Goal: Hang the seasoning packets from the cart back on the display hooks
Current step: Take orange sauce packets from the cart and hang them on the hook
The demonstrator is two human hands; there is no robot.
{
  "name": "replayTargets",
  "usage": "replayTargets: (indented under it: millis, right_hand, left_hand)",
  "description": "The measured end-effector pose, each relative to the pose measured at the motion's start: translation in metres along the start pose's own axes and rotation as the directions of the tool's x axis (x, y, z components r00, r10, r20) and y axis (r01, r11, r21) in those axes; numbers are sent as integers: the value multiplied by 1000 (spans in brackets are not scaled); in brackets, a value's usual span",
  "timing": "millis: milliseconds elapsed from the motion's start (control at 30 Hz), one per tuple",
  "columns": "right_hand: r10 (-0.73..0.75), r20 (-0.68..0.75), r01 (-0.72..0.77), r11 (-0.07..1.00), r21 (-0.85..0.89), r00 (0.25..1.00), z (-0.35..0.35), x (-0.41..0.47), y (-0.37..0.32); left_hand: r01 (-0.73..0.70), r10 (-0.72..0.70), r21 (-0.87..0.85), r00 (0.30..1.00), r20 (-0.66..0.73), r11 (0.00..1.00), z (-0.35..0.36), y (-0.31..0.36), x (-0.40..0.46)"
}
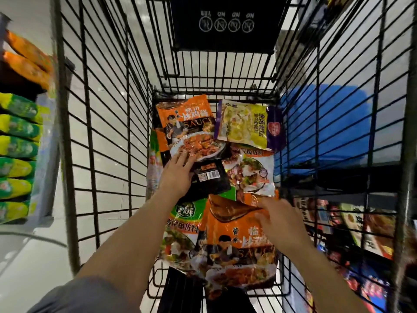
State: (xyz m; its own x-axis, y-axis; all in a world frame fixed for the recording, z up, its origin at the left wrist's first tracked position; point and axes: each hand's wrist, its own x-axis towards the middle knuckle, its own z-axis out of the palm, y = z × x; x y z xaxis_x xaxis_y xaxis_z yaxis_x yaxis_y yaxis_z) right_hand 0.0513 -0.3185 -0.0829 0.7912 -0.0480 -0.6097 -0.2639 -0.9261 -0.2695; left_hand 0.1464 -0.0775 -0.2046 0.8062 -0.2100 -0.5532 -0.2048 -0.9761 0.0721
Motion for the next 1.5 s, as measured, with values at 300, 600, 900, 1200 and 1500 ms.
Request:
replayTargets:
  millis: [300,600,900,1200,1500]
  right_hand:
    - [-36,26,35,998,51,999,7,19,12]
    - [-27,18,26,998,59,999,7,15,12]
    - [-53,-125,60,997,53,991,2,-18,5]
    - [-78,-127,88,993,74,989,10,-16,11]
    - [-75,-184,89,993,73,980,11,-26,12]
  left_hand:
    - [-88,99,146,992,-72,985,-9,-2,4]
    - [-73,79,175,996,-29,982,-29,7,5]
    - [-77,69,-54,987,-143,996,33,14,-88]
    - [-50,49,89,999,9,995,17,12,-72]
    - [-138,139,65,990,-6,988,10,4,-68]
